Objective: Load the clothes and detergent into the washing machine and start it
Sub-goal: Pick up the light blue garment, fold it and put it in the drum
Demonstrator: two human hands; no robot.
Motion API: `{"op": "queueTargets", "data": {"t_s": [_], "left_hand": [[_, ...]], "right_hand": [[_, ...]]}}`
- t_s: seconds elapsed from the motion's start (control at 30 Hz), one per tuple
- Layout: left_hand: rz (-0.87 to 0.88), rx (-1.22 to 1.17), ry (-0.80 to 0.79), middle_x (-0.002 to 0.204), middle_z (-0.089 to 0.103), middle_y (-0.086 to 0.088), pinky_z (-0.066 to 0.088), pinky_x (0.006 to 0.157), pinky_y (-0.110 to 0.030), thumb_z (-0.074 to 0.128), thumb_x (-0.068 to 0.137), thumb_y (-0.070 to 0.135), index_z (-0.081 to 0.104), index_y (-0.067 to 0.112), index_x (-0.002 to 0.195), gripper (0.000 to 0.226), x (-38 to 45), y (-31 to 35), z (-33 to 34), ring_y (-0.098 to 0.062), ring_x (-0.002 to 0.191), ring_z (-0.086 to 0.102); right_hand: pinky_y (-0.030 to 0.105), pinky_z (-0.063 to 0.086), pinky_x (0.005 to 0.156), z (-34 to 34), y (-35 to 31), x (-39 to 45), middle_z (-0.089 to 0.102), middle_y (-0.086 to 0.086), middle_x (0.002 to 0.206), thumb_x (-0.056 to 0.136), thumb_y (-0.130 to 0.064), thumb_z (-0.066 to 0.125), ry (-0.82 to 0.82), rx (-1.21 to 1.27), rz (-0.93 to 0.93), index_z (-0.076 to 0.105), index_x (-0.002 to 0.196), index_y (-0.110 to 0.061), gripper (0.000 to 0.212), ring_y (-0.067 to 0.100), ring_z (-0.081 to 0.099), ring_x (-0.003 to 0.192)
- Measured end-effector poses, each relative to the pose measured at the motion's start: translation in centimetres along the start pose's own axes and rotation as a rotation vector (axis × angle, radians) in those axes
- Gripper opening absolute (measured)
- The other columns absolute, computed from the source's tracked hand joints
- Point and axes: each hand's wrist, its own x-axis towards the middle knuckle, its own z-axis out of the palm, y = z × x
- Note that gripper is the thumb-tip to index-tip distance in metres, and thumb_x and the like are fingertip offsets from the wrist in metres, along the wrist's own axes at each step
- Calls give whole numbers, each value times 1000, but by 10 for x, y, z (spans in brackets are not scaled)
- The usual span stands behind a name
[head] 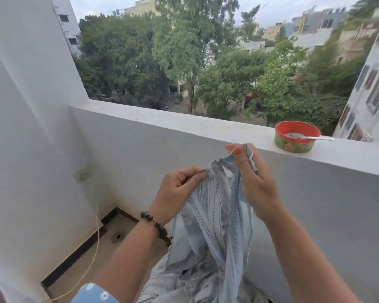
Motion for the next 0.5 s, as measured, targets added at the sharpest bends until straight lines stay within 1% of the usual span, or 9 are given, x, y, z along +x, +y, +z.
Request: {"op": "queueTargets", "data": {"t_s": [0.07,0.13,0.17,0.2,0.23,0.3,0.33,0.43,0.5], "left_hand": [[103,88,-27,77,74,-3,50,68,-21,66,91,25,76,16,94,14,8,17,10,-9,73,64],[151,137,23,65,69,11,47,62,-16,71,87,20,75,17,84,5,14,27,9,-1,62,59],[160,122,54,66,68,12,49,63,-18,75,82,22,74,18,81,5,16,30,6,-3,62,60],[159,88,82,69,68,9,51,64,-25,78,77,27,73,18,81,11,17,30,0,-10,63,61],[142,48,95,68,65,1,50,64,-31,80,72,31,72,18,83,19,17,30,-5,-18,64,58],[85,-26,78,71,59,-7,49,64,-38,86,69,34,69,19,92,32,17,22,-15,-23,66,54],[59,-50,51,76,60,-10,51,68,-43,88,68,36,68,23,95,36,16,16,-16,-26,70,56],[-32,-61,-43,99,64,-28,50,87,-65,88,66,38,65,23,104,47,9,-15,-18,-51,89,62],[-74,14,-76,105,66,-30,47,89,-69,85,70,42,66,13,106,50,5,-37,-17,-55,97,60]], "right_hand": [[24,50,83,16,8,-10,66,-8,100,94,-36,57,-197,23,36,52,121,-16,34,6,64,95],[21,52,86,25,13,-15,65,-14,112,84,-33,73,-356,10,104,40,136,-23,62,1,66,104],[21,52,89,27,15,-15,65,-13,117,78,-31,78,-402,-27,129,37,140,-25,75,0,65,107],[24,53,92,27,18,-14,65,-11,118,77,-31,80,-419,-82,131,38,141,-26,77,1,64,108],[30,54,92,27,20,-11,68,-7,114,80,-30,79,-407,-115,114,47,137,-25,66,5,66,107],[45,57,83,24,19,-4,73,5,101,88,-22,72,-315,-88,74,67,115,-19,27,17,70,95],[51,57,78,23,17,0,73,10,94,90,-20,68,-267,-58,58,71,103,-15,15,21,71,88],[55,51,68,22,4,9,67,12,78,88,-24,66,-201,9,48,68,84,-13,13,25,62,73],[50,46,65,20,-3,15,61,12,76,86,-29,66,-176,68,55,63,79,-12,19,26,57,72]]}}
